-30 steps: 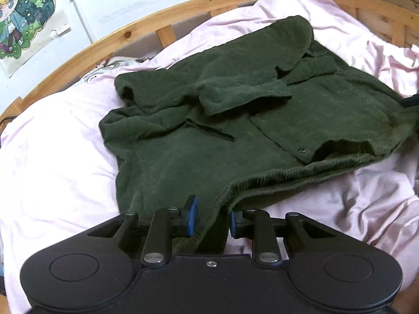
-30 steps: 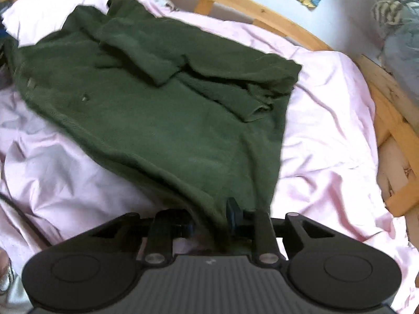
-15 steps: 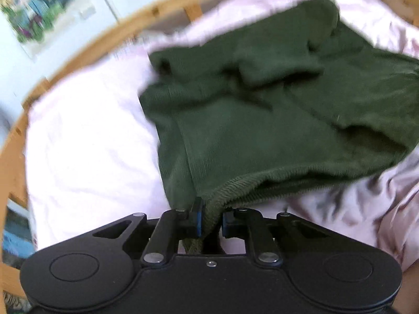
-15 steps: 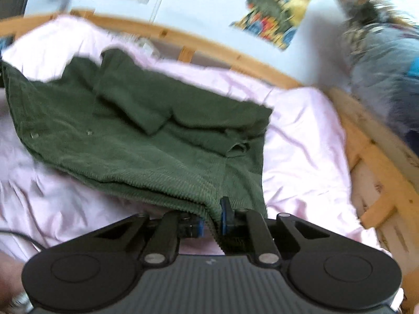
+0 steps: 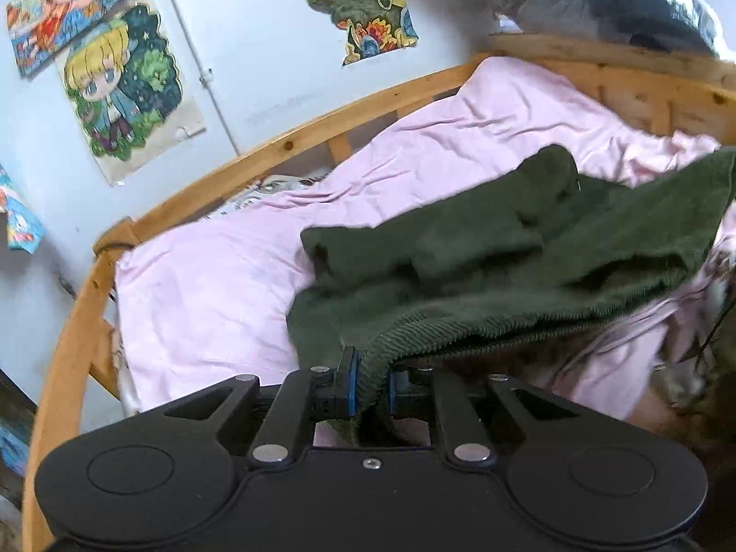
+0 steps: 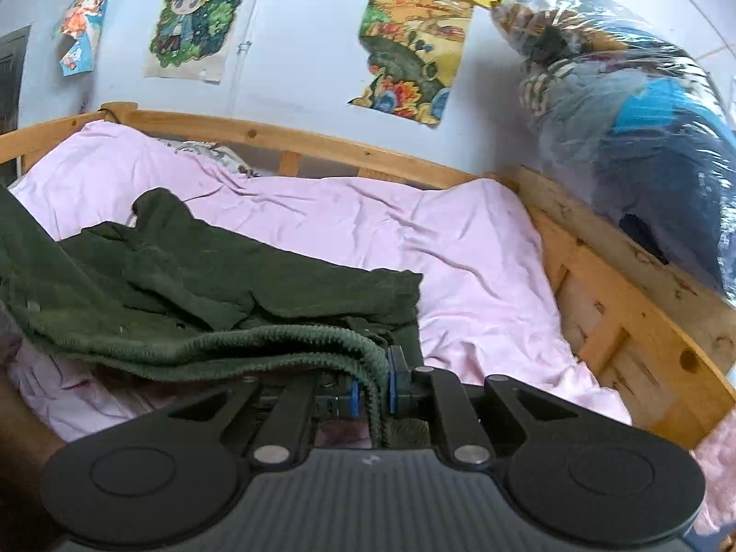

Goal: Fold large clothes

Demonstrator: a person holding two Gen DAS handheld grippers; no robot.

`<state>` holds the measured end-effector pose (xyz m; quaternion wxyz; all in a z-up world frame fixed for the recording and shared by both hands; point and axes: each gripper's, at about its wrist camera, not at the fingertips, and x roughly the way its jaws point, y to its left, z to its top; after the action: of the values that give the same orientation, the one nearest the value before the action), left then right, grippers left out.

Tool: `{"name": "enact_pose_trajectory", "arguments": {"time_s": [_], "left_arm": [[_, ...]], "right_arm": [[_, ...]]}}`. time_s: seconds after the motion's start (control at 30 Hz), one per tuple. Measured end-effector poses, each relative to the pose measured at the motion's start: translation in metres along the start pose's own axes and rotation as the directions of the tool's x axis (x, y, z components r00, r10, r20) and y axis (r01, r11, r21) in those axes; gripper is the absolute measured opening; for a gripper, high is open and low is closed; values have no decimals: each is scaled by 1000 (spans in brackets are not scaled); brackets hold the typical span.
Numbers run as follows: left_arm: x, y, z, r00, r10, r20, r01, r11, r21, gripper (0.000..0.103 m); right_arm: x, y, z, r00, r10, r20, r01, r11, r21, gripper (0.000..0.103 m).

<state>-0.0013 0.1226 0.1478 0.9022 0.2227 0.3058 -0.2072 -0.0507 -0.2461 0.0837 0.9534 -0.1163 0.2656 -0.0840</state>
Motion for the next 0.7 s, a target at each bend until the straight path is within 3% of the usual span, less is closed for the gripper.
{"name": "enact_pose_trajectory", "arguments": {"time_s": [0.1,0.4,0.47,0.6,0.7], "left_arm": [[17,4,7,999,-35,-18,35,999,-28,13],[125,29,71,994,99,-36,-97,994,52,13],[161,36,86,992,119,-50,-115,991,74,13],[235,48,94,990,107,-91,-102,993,59,14],[279,59,82,992,46,-114,-50,998,-37,25]], "right_arm": [[22,2,12,1000,5,15,-4,999,-36,12],[145,-27,46,997,-66,50,67,998,-4,14],[178,-36,46,996,-82,32,81,996,36,21],[217,-44,31,998,-58,21,53,981,188,49],[212,-53,3,995,-21,93,-9,949,317,89]]}}
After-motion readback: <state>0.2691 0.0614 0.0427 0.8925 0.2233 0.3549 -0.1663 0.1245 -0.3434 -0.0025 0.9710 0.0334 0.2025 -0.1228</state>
